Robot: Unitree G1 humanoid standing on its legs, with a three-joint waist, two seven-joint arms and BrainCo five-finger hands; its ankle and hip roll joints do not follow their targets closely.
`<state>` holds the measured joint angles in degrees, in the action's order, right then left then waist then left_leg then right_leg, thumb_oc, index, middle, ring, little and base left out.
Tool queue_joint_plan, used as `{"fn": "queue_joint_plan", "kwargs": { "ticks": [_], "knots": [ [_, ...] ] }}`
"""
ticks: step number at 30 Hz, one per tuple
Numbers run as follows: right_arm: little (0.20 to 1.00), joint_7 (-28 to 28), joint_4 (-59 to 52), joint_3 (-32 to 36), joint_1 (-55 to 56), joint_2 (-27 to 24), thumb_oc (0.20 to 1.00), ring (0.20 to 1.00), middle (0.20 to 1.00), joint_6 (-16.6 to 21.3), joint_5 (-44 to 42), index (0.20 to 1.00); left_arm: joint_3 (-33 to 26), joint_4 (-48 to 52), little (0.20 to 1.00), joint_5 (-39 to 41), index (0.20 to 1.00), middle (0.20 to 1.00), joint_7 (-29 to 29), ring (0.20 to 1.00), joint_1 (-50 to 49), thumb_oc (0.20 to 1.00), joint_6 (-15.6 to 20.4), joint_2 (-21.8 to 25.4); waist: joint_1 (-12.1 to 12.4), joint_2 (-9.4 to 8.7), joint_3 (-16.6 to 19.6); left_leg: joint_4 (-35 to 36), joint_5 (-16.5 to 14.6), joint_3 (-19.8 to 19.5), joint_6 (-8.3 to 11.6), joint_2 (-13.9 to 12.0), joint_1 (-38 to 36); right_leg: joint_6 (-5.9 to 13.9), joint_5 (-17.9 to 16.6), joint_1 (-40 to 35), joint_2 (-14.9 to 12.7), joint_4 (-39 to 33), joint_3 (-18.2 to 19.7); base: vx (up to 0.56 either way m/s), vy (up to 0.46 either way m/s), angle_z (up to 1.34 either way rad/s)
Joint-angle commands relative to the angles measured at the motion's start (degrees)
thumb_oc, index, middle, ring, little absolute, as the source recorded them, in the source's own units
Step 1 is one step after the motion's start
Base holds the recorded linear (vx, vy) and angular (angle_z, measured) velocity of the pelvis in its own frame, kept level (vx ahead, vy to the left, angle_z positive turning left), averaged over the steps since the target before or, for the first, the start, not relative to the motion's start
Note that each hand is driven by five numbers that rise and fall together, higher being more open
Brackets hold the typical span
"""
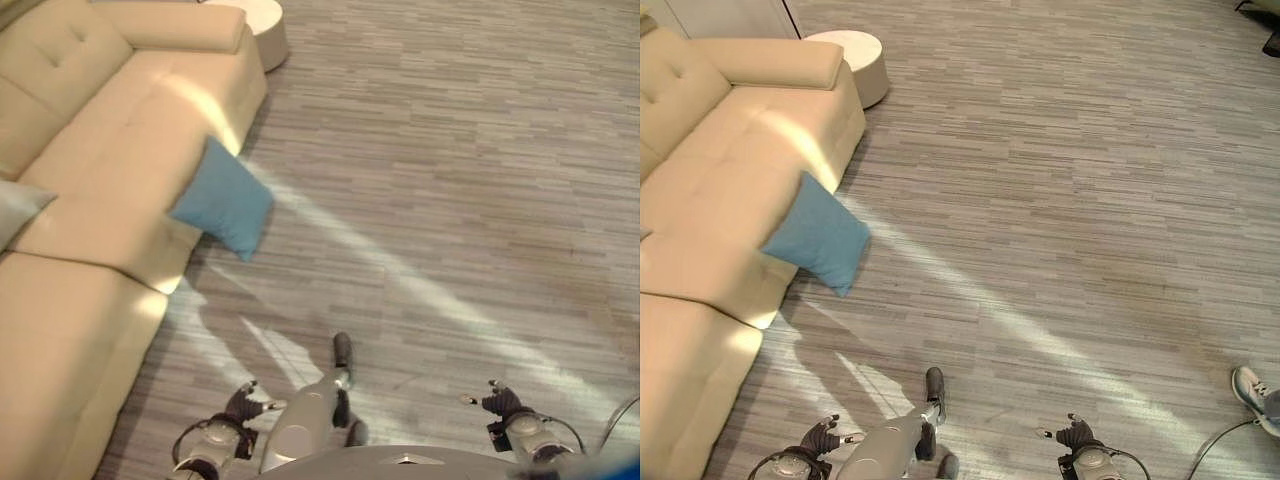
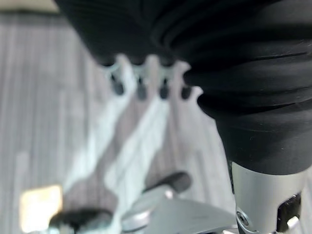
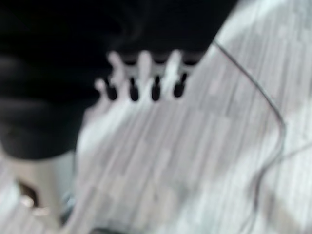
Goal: Pick up all the scattered cushions and arrange them neatly on the sofa.
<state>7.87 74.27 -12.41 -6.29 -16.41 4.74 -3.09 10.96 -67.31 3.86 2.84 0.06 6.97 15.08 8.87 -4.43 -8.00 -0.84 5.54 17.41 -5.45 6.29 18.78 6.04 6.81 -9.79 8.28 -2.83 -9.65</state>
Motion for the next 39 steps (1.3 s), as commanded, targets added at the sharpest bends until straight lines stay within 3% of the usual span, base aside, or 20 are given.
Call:
{"fn": "queue_joint_plan", "kwargs": {
  "ticks": [1,2,3,4,6,7,8,9,11,13,17,18,19,21,23,25,28,35,36,39],
  "knots": [
    [1.000,-0.23,-2.62,0.22,3.71,-2.92,1.000,1.000,1.000,0.05,1.88,1.000,0.18,-1.41,1.000,0.58,1.000,1.000,-0.22,1.000,3.39,1.000,0.50,0.07,1.39,0.10,2.66,-5.82,-3.61,-4.64,4.10,-3.87,-3.99,1.12,-0.39,5.30,-9.45,14.09,-2.65,0.30,0.105,-0.34],
    [1.000,-0.80,-2.98,-0.04,3.37,-2.80,1.000,1.000,1.000,0.02,2.39,1.000,0.04,-0.74,1.000,1.22,1.000,1.000,-0.30,1.000,3.44,1.000,0.46,0.46,0.97,-0.26,1.86,-6.31,-5.96,-5.93,2.15,-3.36,-6.44,5.16,-8.11,10.61,-11.98,27.93,-2.54,0.30,0.104,-0.35],
    [1.000,-0.80,-2.98,-0.04,3.36,-2.82,1.000,1.000,1.000,0.02,2.39,1.000,0.03,-0.74,1.000,1.22,1.000,1.000,-0.30,1.000,3.45,1.000,0.45,0.45,1.03,-0.20,2.03,-6.29,-5.88,-5.89,2.17,-3.49,-6.24,5.11,-8.26,10.81,-11.86,27.84,-2.49,0.35,0.112,-0.18],
    [1.000,-0.92,-3.54,-0.33,2.85,-2.75,1.000,1.000,1.000,0.09,2.49,1.000,0.41,-0.21,1.000,1.27,1.000,1.000,-0.25,1.000,3.93,1.000,0.41,0.80,0.22,-0.13,1.39,-6.42,-7.14,-7.43,1.41,-3.12,-8.17,6.01,-11.36,13.21,-12.49,33.09,-1.53,0.20,0.041,0.27],
    [1.000,-1.11,-3.99,-0.54,2.64,-2.60,1.000,1.000,1.000,-0.01,2.52,1.000,0.86,0.36,1.000,1.15,1.000,1.000,-0.04,1.000,4.25,1.000,0.46,1.36,-0.68,1.98,0.87,-5.33,-8.21,-10.10,0.86,-4.26,-12.03,4.05,-10.73,20.04,-13.97,39.11,-2.59,0.36,0.048,0.56],
    [1.000,-1.11,-3.99,-0.55,2.64,-2.61,1.000,1.000,1.000,-0.01,2.52,1.000,0.85,0.37,1.000,1.15,1.000,1.000,-0.04,1.000,4.24,1.000,0.46,1.36,-0.83,1.90,0.80,-5.35,-8.24,-10.21,0.84,-4.12,-12.08,4.07,-10.53,20.01,-14.14,39.32,-2.68,0.49,-0.044,1.00],
    [1.000,-1.07,-4.56,-0.83,2.93,-2.80,1.000,1.000,1.000,0.29,2.18,1.000,1.56,1.24,1.000,2.00,1.000,1.000,0.11,1.000,4.82,1.000,0.95,1.35,-2.03,2.74,0.04,-4.58,-9.31,-14.02,1.53,-3.69,-15.06,1.87,-7.93,23.99,-14.16,33.66,-2.31,0.36,-0.102,0.96],
    [1.000,-1.16,-4.90,-0.74,2.98,-2.97,1.000,1.000,1.000,0.29,1.66,1.000,1.97,1.79,1.000,2.01,1.000,1.000,0.07,1.000,4.89,1.000,1.06,1.21,-2.60,2.55,-0.32,-4.65,-10.04,-15.18,1.96,-3.33,-16.11,1.66,-7.23,24.01,-13.65,29.95,-0.62,0.47,-0.176,1.04],
    [1.000,-1.11,-5.16,-0.43,3.46,-3.20,1.000,1.000,1.000,0.45,0.24,1.000,2.92,1.57,1.000,1.44,1.000,1.000,0.04,1.000,5.61,1.000,1.45,0.65,-4.71,1.63,-0.70,-4.92,-11.35,-19.10,3.11,-2.08,-17.63,1.87,-8.27,24.78,-11.03,15.49,7.76,0.36,-0.198,1.09],
    [1.000,-1.28,-4.70,0.04,4.03,-3.33,1.000,1.000,1.000,0.27,-0.17,1.000,3.67,1.08,1.000,0.86,1.000,1.000,-0.03,1.000,6.55,1.000,1.71,0.25,-6.17,1.19,-0.79,-3.92,-11.89,-22.39,4.05,-1.49,-19.11,3.21,-10.62,26.03,-9.44,8.82,15.27,0.33,-0.197,1.26],
    [1.000,-0.96,-4.02,0.14,4.43,-3.20,1.000,1.000,1.000,0.24,-0.43,1.000,3.62,-0.59,1.000,1.00,1.000,1.000,0.37,1.000,6.84,1.000,1.83,-0.58,-6.71,0.48,0.22,-5.15,-13.16,-25.47,5.30,-1.80,-19.57,2.84,-12.19,23.25,-10.94,6.63,14.10,0.22,-0.176,1.43],
    [1.000,-0.94,-3.54,0.45,4.61,-3.19,1.000,1.000,1.000,0.47,-0.83,1.000,3.46,-0.85,1.000,1.77,1.000,1.000,0.19,1.000,6.81,1.000,1.83,-0.99,-7.10,0.59,0.38,-8.21,-12.10,-24.66,7.00,-3.61,-17.64,1.85,-11.38,21.27,-11.37,5.86,11.46,0.21,-0.223,1.96],
    [1.000,-0.94,-3.54,0.45,4.61,-3.19,1.000,1.000,1.000,0.47,-0.83,1.000,3.46,-0.85,1.000,1.77,1.000,1.000,0.19,1.000,6.81,1.000,1.83,-0.99,-7.13,0.60,0.38,-8.23,-12.11,-24.68,7.00,-3.61,-17.62,1.85,-11.38,21.26,-11.38,5.86,11.44,0.15,-0.271,1.25],
    [1.000,-0.69,-3.15,0.65,4.70,-3.60,1.000,1.000,1.000,0.79,-2.14,1.000,3.21,-1.14,1.000,2.75,1.000,1.000,0.19,1.000,6.77,1.000,1.69,-1.19,-7.45,0.14,-0.48,-15.80,-10.54,-17.17,7.15,-7.36,-11.45,0.15,-9.60,17.88,-12.83,5.21,5.98,0.09,-0.187,1.75],
    [1.000,-0.82,-2.85,0.84,5.10,-3.55,1.000,1.000,1.000,0.66,-2.44,1.000,3.00,-1.51,1.000,2.56,1.000,1.000,0.08,1.000,6.46,1.000,1.52,-1.06,-7.43,0.12,-0.34,-14.30,-10.52,-12.56,6.75,-9.14,-10.29,-0.55,-8.04,15.73,-13.28,4.58,2.58,0.12,-0.102,1.22],
    [1.000,-0.93,-3.22,1.45,5.35,-3.52,1.000,1.000,1.000,0.85,-3.06,1.000,2.63,-2.68,1.000,1.33,1.000,1.000,-0.29,1.000,6.04,1.000,1.25,-0.92,-7.62,0.75,0.54,-8.24,-7.81,-7.17,6.54,-8.26,-8.89,-0.46,-6.68,13.75,-12.69,3.28,-1.62,0.18,-0.062,1.52],
    [1.000,-0.86,-4.03,1.49,4.88,-3.41,1.000,1.000,1.000,0.64,-3.43,1.000,1.40,-2.79,1.000,0.99,1.000,1.000,-0.92,1.000,5.46,1.000,0.86,-0.45,-6.76,1.67,1.37,-2.53,-3.49,-0.32,7.35,-7.89,-6.56,-0.67,-4.29,10.93,-10.94,3.35,-4.03,0.28,0.057,1.07],
    [1.000,-1.44,-5.30,1.02,4.29,-2.36,1.000,1.000,1.000,0.78,-2.35,1.000,-0.08,-3.24,1.000,1.10,1.000,1.000,-1.27,1.000,4.06,1.000,0.48,0.56,-5.40,0.05,2.56,-2.83,-5.69,-3.97,4.99,-5.61,-9.65,0.59,-2.35,9.68,-13.24,10.98,-5.18,0.24,0.105,0.06],
    [1.000,-1.62,-5.82,0.96,3.69,-2.13,1.000,1.000,1.000,0.83,-2.18,1.000,0.03,-3.27,1.000,0.59,1.000,1.000,-1.24,1.000,4.19,1.000,0.31,0.88,-5.46,0.11,2.20,-2.34,-6.56,-4.58,4.01,-5.29,-11.44,1.59,-4.49,12.00,-14.51,18.60,-4.87,0.23,0.146,-0.03],
    [1.000,-1.81,-6.60,0.70,3.09,-1.97,1.000,1.000,1.000,1.12,-2.44,1.000,0.38,-2.91,1.000,0.40,1.000,1.000,-1.21,1.000,4.40,1.000,0.35,1.24,-6.05,0.72,1.91,-1.53,-7.01,-5.78,3.52,-5.25,-13.01,2.21,-6.99,15.43,-14.43,24.76,-3.30,0.24,0.117,0.15]
  ]
}}
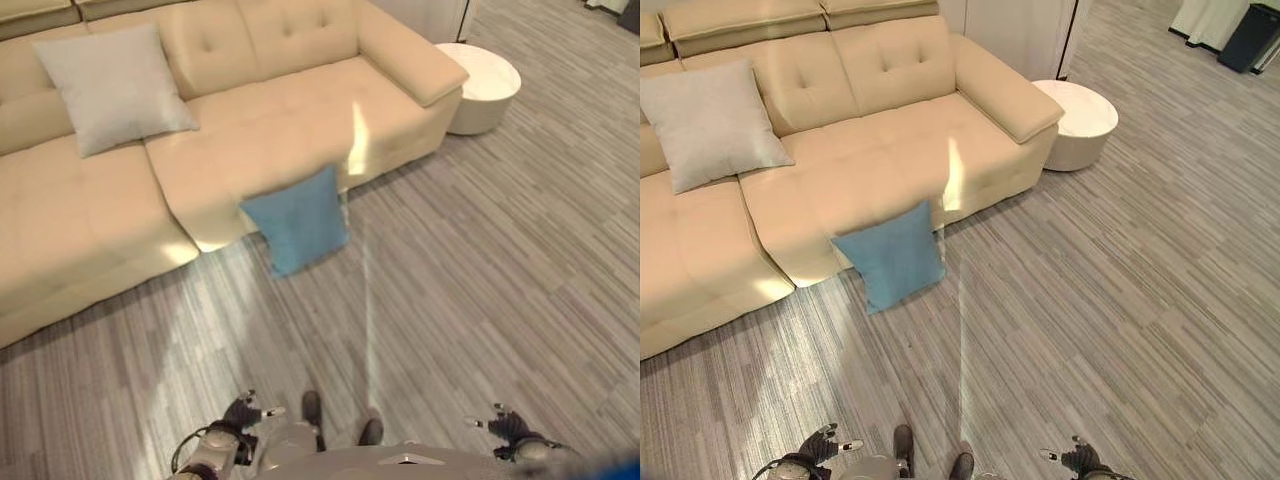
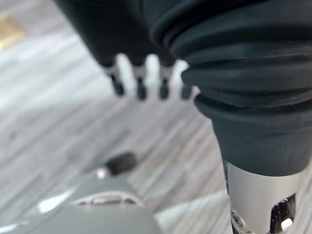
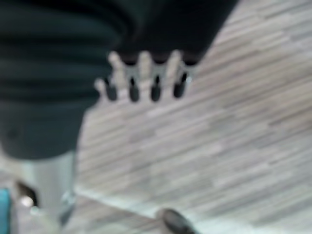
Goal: Pick up all the scattered cushions and arrange them neatly on the sofa.
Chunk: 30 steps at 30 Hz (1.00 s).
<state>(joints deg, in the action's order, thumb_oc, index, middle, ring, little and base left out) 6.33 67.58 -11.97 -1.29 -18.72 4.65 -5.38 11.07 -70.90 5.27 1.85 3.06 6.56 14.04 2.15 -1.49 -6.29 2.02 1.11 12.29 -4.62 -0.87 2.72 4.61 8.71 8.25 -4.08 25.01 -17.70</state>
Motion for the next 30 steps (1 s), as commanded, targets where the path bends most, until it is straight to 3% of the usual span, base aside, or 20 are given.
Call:
{"fn": "queue_joint_plan", "kwargs": {
  "ticks": [1,3,7,9,13,16,17,18,20,21,23,27,30],
  "knots": [
    [1.000,-0.40,-0.51,-0.02,-2.06,0.30,1.000,1.000,1.000,1.45,-0.37,1.000,0.65,0.95,1.000,-1.04,1.000,1.000,-0.26,1.000,1.45,1.000,0.97,2.46,-0.10,-1.51,-0.23,-3.14,-2.92,-2.69,2.66,2.09,0.47,2.75,-8.30,0.45,0.03,-1.31,8.06,0.31,0.029,0.63],
    [1.000,-0.44,-0.64,-0.64,-2.18,0.07,1.000,1.000,1.000,1.54,-0.22,1.000,0.94,0.95,1.000,-1.09,1.000,1.000,-0.27,1.000,1.80,1.000,1.24,2.54,-0.75,-1.00,-0.49,-2.48,-3.49,-4.95,2.95,2.55,-1.36,1.79,-7.62,3.12,1.42,-6.88,9.80,0.34,-0.018,0.56],
    [1.000,-0.65,-0.61,-1.07,-2.78,0.02,1.000,1.000,1.000,1.03,0.09,1.000,1.11,0.06,1.000,-0.96,1.000,1.000,0.16,1.000,2.61,1.000,1.64,2.10,-2.21,-1.43,-1.56,-2.41,-5.17,-9.23,3.39,4.03,-4.21,3.44,-12.81,6.73,1.36,-19.81,14.26,0.24,-0.073,0.51],
    [1.000,-0.64,-0.50,-1.26,-2.96,-0.09,1.000,1.000,1.000,0.82,0.84,1.000,0.99,-0.28,1.000,-0.83,1.000,1.000,0.27,1.000,2.90,1.000,1.79,2.11,-2.63,-1.38,-2.03,-2.09,-5.70,-10.92,3.75,3.90,-5.49,4.07,-14.01,7.54,1.14,-21.91,14.35,0.26,-0.133,0.82],
    [1.000,-1.16,1.04,-1.17,-1.02,-0.03,1.000,1.000,1.000,0.93,1.42,1.000,0.55,-1.35,1.000,-1.45,1.000,1.000,0.13,1.000,2.00,1.000,1.96,1.70,-2.88,-2.32,-0.35,-4.40,-8.84,-13.82,5.49,2.94,-7.67,3.03,-14.51,4.17,1.03,-22.09,15.60,0.30,-0.227,0.81],
    [1.000,-1.20,1.86,-0.96,-0.72,-0.17,1.000,1.000,1.000,1.25,0.93,1.000,0.88,-0.84,1.000,-0.57,1.000,1.000,0.04,1.000,2.26,1.000,2.02,1.24,-3.08,-2.64,-0.25,-11.69,-6.02,-11.94,8.03,0.36,-4.26,1.62,-13.23,0.46,0.99,-23.15,13.11,0.13,-0.198,0.73],
    [1.000,-1.20,1.88,-0.96,-0.73,-0.17,1.000,1.000,1.000,1.26,0.93,1.000,0.88,-0.83,1.000,-0.56,1.000,1.000,0.04,1.000,2.26,1.000,2.01,1.24,-3.17,-2.60,-0.23,-11.93,-6.14,-12.04,8.05,0.33,-4.09,1.61,-13.23,0.47,1.00,-23.17,13.01,0.12,-0.217,0.85],
    [1.000,-1.11,2.00,-1.18,-0.99,-0.51,1.000,1.000,1.000,1.35,0.16,1.000,1.16,-0.03,1.000,0.08,1.000,1.000,0.10,1.000,2.74,1.000,2.04,1.20,-2.92,-3.39,-0.82,-19.27,-4.41,-9.43,7.96,-1.41,0.23,0.32,-11.91,-1.90,0.97,-23.86,11.36,0.12,-0.191,0.73],
    [1.000,-1.22,1.89,-1.21,-0.91,-0.48,1.000,1.000,1.000,1.26,-0.05,1.000,1.28,0.19,1.000,0.29,1.000,1.000,0.21,1.000,2.82,1.000,2.02,1.31,-2.95,-3.65,-0.93,-21.22,-4.34,-7.61,7.68,-2.35,1.81,-0.17,-11.10,-2.88,0.88,-24.00,10.71,0.14,-0.147,0.48],
    [1.000,-1.20,2.27,-1.24,-0.77,-0.66,1.000,1.000,1.000,0.90,-0.25,1.000,1.37,0.51,1.000,0.28,1.000,1.000,0.03,1.000,2.81,1.000,1.78,1.33,-2.36,-3.98,-0.94,-18.78,-5.90,-4.70,6.57,-2.21,4.02,-0.32,-9.94,-4.72,0.75,-24.79,9.57,0.20,-0.067,0.57],
    [1.000,-1.12,2.39,-1.30,-0.76,-0.97,1.000,1.000,1.000,0.92,-0.22,1.000,1.52,0.36,1.000,-0.23,1.000,1.000,-0.13,1.000,2.50,1.000,1.62,1.33,-1.89,-3.72,-0.70,-14.28,-5.09,-4.31,6.40,-1.12,5.49,-0.19,-9.08,-5.71,1.34,-25.23,9.08,0.25,-0.032,0.32],
    [1.000,-0.90,2.61,-1.32,-0.99,-1.01,1.000,1.000,1.000,0.75,-0.34,1.000,1.11,0.20,1.000,-0.46,1.000,1.000,-0.28,1.000,1.89,1.000,1.41,1.67,-0.73,-2.27,-0.57,-6.02,2.87,-0.66,8.22,-1.21,9.66,-0.59,-6.10,-9.04,3.47,-25.45,8.55,0.27,0.046,0.27],
    [1.000,-1.25,2.43,-1.48,-0.64,-0.70,1.000,1.000,1.000,0.69,0.47,1.000,0.07,-0.67,1.000,-0.50,1.000,1.000,-0.64,1.000,0.24,1.000,0.97,1.66,0.06,-1.89,0.17,-3.51,3.20,-1.55,7.82,-1.08,8.47,-0.28,-4.12,-10.95,3.86,-24.37,9.12,0.28,0.116,-0.10]
  ]
}}
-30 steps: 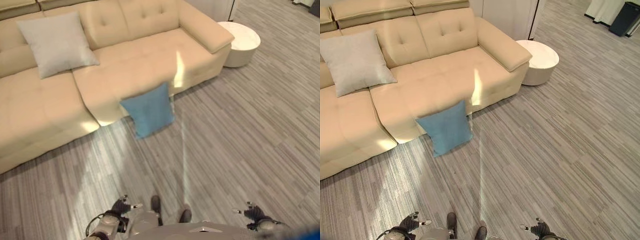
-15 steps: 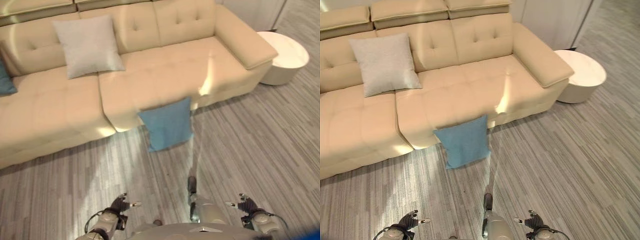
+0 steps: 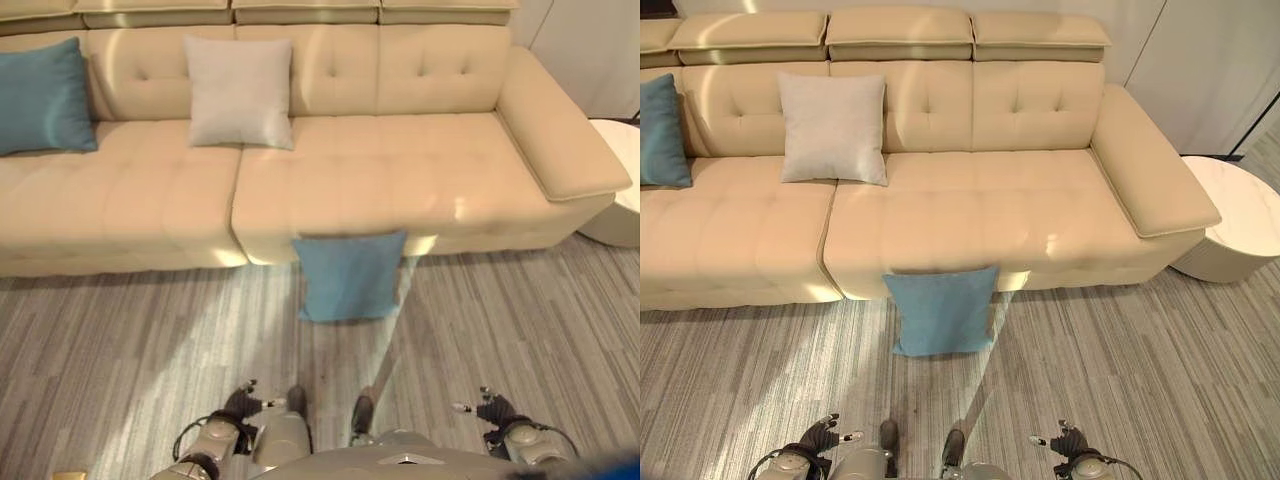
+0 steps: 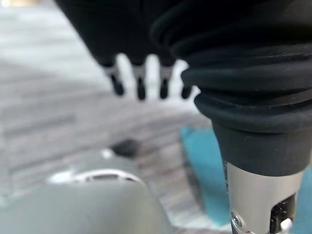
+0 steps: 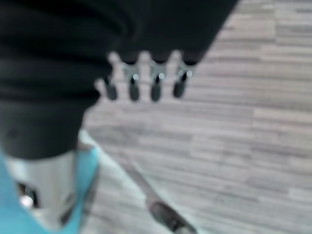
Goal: Pick up all the scattered cushions and arrange them neatly on the sofa.
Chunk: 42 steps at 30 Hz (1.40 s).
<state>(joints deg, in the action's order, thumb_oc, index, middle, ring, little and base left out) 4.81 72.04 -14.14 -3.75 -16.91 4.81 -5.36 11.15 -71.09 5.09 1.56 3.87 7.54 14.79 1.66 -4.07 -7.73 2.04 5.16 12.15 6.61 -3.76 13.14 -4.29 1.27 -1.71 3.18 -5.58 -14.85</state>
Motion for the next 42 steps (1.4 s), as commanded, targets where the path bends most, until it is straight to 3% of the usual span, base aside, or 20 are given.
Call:
{"fn": "queue_joint_plan", "kwargs": {
  "ticks": [1,5,9,12,14,18,26,29,36,42],
  "knots": [
    [1.000,0.26,-2.02,0.69,1.82,-2.51,1.000,1.000,1.000,0.53,0.45,1.000,0.00,-0.47,1.000,-0.32,1.000,1.000,-0.35,1.000,-0.57,1.000,-0.02,0.92,0.54,0.69,1.60,-3.53,-0.85,-1.40,-3.41,1.81,-1.94,8.63,3.32,-0.99,-3.40,6.22,6.27,0.29,0.145,-0.42],
    [1.000,-0.18,-3.16,0.13,1.55,-1.93,1.000,1.000,1.000,0.61,2.06,1.000,-0.59,-0.51,1.000,-0.77,1.000,1.000,-0.61,1.000,-1.10,1.000,-0.22,1.36,1.50,-0.62,2.18,-6.51,-4.18,-1.04,-5.45,3.25,-3.71,10.25,4.27,-1.54,-6.61,12.00,7.07,0.27,0.189,-0.40],
    [1.000,-0.10,-5.91,-0.05,-0.37,-1.99,1.000,1.000,1.000,1.17,1.31,1.000,-0.11,1.72,1.000,0.30,1.000,1.000,-0.25,1.000,0.32,1.000,-0.04,2.79,1.02,-0.35,0.85,-8.44,-7.43,-0.96,-7.68,3.45,-5.28,11.75,0.06,6.71,-8.64,24.79,7.88,0.12,0.136,-0.34],
    [1.000,-0.11,-6.13,-0.04,-0.42,-2.03,1.000,1.000,1.000,1.21,1.15,1.000,-0.08,1.86,1.000,0.46,1.000,1.000,-0.11,1.000,0.51,1.000,0.08,3.03,0.80,-0.20,0.58,-8.65,-7.94,-1.44,-7.82,3.56,-5.82,11.34,0.10,7.92,-8.72,25.01,8.11,0.11,0.025,0.07],
    [1.000,-0.03,-6.52,-0.16,-1.11,-2.09,1.000,1.000,1.000,1.19,1.02,1.000,-0.23,1.76,1.000,0.69,1.000,1.000,0.25,1.000,1.04,1.000,0.20,3.52,0.27,0.41,0.05,-8.34,-9.04,-2.07,-7.62,3.25,-7.45,10.78,0.24,10.19,-9.71,20.44,7.16,0.17,-0.044,0.10],
    [1.000,0.01,-6.91,-0.14,-0.83,-2.54,1.000,1.000,1.000,1.02,1.41,1.000,-0.37,1.39,1.000,0.54,1.000,1.000,0.53,1.000,1.20,1.000,0.68,3.53,-1.07,-0.25,-0.35,-8.52,-9.86,-3.31,-7.08,3.93,-9.15,11.98,-1.53,9.85,-10.03,14.09,9.95,0.11,-0.069,0.10],
    [1.000,0.83,-6.59,-0.80,-0.36,-2.99,1.000,1.000,1.000,1.36,1.44,1.000,-1.14,2.13,1.000,2.53,1.000,1.000,1.60,1.000,1.78,1.000,1.21,3.14,-0.62,-0.53,0.18,-6.59,-8.15,-5.66,-4.98,2.56,-8.40,10.56,-0.56,7.38,-8.73,10.80,7.61,0.04,-0.150,0.22],
    [1.000,2.11,-7.14,-0.89,-2.30,-3.36,1.000,1.000,1.000,1.95,0.14,1.000,-1.00,3.85,1.000,5.38,1.000,1.000,3.42,1.000,4.70,1.000,2.05,3.37,-0.62,-0.55,-2.21,-7.22,-7.13,-6.75,-4.55,2.03,-4.50,10.03,-0.37,10.92,-8.61,12.19,6.14,-0.18,-0.097,0.34],
    [1.000,6.61,-11.72,-2.30,-11.68,-5.80,1.000,1.000,1.000,3.54,-4.04,1.000,1.08,8.09,1.000,14.42,1.000,1.000,7.65,1.000,13.95,1.000,4.63,4.81,-1.17,0.16,-6.84,-12.73,-4.64,-8.51,-4.02,1.98,12.95,9.00,-0.76,28.38,-9.26,20.13,4.51,-0.22,-0.037,0.16],
    [1.000,12.29,-16.76,-2.03,-20.32,-8.10,1.000,1.000,1.000,5.61,-6.81,1.000,2.12,12.24,1.000,19.77,1.000,1.000,10.85,1.000,20.06,1.000,6.57,5.77,-1.97,1.31,-8.54,-19.16,-5.87,-8.91,-3.44,0.92,27.01,9.00,1.08,42.53,-10.36,27.63,5.34,-0.11,0.023,0.06]
  ]
}}
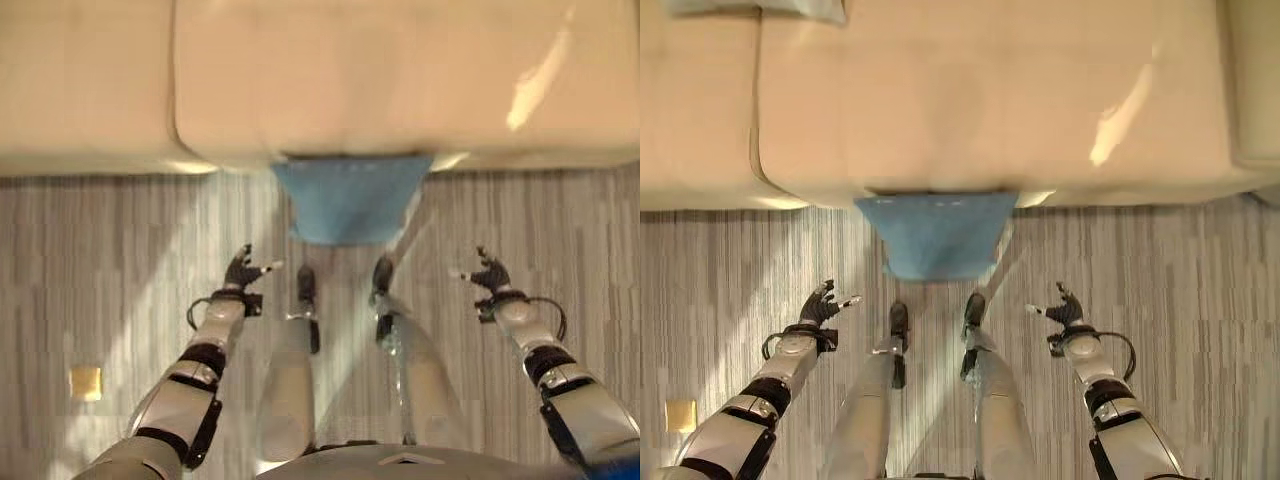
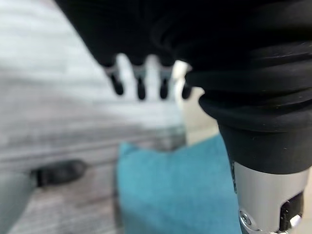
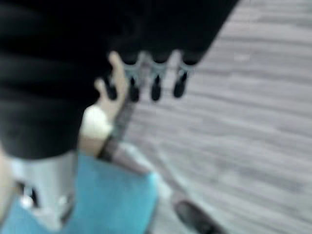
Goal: Pick up all the scattered cushions and arrange them neatly on the sofa.
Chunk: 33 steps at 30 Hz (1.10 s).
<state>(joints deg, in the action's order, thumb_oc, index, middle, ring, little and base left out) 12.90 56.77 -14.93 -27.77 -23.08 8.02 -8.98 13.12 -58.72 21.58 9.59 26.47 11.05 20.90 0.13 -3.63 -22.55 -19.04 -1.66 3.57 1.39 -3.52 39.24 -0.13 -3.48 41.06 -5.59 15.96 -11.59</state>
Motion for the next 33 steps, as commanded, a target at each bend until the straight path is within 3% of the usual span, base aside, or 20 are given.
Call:
{"fn": "queue_joint_plan", "kwargs": {
  "ticks": [1,9,16,25,33],
  "knots": [
    [1.000,5.31,-2.59,-1.38,2.13,-2.24,1.000,1.000,1.000,2.88,-3.59,1.000,0.54,0.89,1.000,3.83,1.000,1.000,3.12,1.000,-1.22,1.000,3.17,-0.06,-0.56,1.05,6.11,0.35,0.67,-0.55,1.69,0.54,3.73,4.74,6.02,2.52,-1.89,7.62,2.45,-0.11,0.014,0.03],
    [1.000,11.62,-5.89,-3.08,-12.12,-5.33,1.000,1.000,1.000,4.63,-4.85,1.000,3.87,3.15,1.000,6.20,1.000,1.000,6.64,1.000,11.59,1.000,4.41,2.38,-2.01,2.10,4.86,-7.59,-0.26,-1.31,1.38,0.46,22.26,4.45,6.77,20.57,-3.03,16.16,5.30,-0.05,0.030,-0.01],
    [1.000,14.62,-4.87,-6.67,-23.05,-6.19,1.000,1.000,1.000,5.01,-4.81,1.000,6.83,0.29,1.000,7.23,1.000,1.000,8.07,1.000,24.30,1.000,4.66,5.03,-3.56,2.19,6.09,-9.07,-0.29,-0.62,0.99,1.10,32.24,5.23,6.09,30.87,-2.89,17.40,7.16,0.02,0.032,-0.05],
    [1.000,16.04,-2.52,-9.73,-29.74,-6.88,1.000,1.000,1.000,4.86,-4.94,1.000,9.33,-2.09,1.000,8.14,1.000,1.000,9.85,1.000,34.54,1.000,4.62,6.88,-4.43,2.72,7.65,-9.07,-0.20,-0.53,0.39,1.69,37.48,6.03,5.73,36.61,-2.37,16.76,8.45,0.02,0.004,-0.02],
    [1.000,16.77,-1.31,-9.47,-29.81,-6.59,1.000,1.000,1.000,4.35,-5.05,1.000,7.56,-3.59,1.000,10.50,1.000,1.000,10.97,1.000,33.59,1.000,3.99,4.76,-4.10,3.12,8.25,-9.20,-0.30,-0.42,0.14,2.06,38.37,5.96,5.90,38.06,-1.94,16.95,8.79,0.00,0.002,0.00]
  ]
}}
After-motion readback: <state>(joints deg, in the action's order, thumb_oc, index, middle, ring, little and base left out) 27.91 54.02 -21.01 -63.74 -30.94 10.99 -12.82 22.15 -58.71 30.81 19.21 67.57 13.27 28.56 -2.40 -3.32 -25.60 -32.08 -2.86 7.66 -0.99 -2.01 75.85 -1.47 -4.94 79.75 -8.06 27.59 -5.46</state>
